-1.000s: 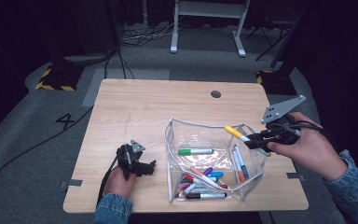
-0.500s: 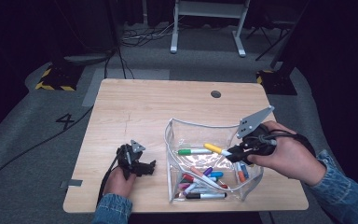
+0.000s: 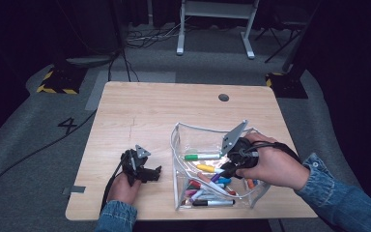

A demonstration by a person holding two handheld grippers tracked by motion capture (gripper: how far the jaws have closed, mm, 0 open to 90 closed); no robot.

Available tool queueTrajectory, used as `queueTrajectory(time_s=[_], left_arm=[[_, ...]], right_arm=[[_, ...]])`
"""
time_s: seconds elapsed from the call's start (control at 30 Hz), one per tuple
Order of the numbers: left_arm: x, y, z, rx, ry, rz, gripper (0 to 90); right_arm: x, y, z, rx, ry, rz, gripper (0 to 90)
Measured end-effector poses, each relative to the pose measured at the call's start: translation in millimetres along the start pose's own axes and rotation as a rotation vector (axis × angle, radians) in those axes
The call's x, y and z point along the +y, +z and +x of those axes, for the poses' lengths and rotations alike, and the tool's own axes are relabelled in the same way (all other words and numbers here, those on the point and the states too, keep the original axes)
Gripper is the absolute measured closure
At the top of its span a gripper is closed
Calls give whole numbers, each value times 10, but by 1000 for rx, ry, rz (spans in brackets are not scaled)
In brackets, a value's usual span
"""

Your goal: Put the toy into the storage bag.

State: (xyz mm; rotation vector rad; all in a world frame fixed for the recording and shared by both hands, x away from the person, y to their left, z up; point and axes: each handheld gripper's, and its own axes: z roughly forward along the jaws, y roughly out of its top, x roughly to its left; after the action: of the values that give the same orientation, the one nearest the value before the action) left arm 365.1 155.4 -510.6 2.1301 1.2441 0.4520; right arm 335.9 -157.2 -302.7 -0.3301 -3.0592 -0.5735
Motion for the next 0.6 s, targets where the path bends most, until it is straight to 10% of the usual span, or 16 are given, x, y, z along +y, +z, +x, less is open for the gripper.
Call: queueTrajectory(time_s=[0.6], left_arm=[[2,1,-4,0,-3,-1,0]], right_arm=[[135,451,-17,53,-37,118,773]])
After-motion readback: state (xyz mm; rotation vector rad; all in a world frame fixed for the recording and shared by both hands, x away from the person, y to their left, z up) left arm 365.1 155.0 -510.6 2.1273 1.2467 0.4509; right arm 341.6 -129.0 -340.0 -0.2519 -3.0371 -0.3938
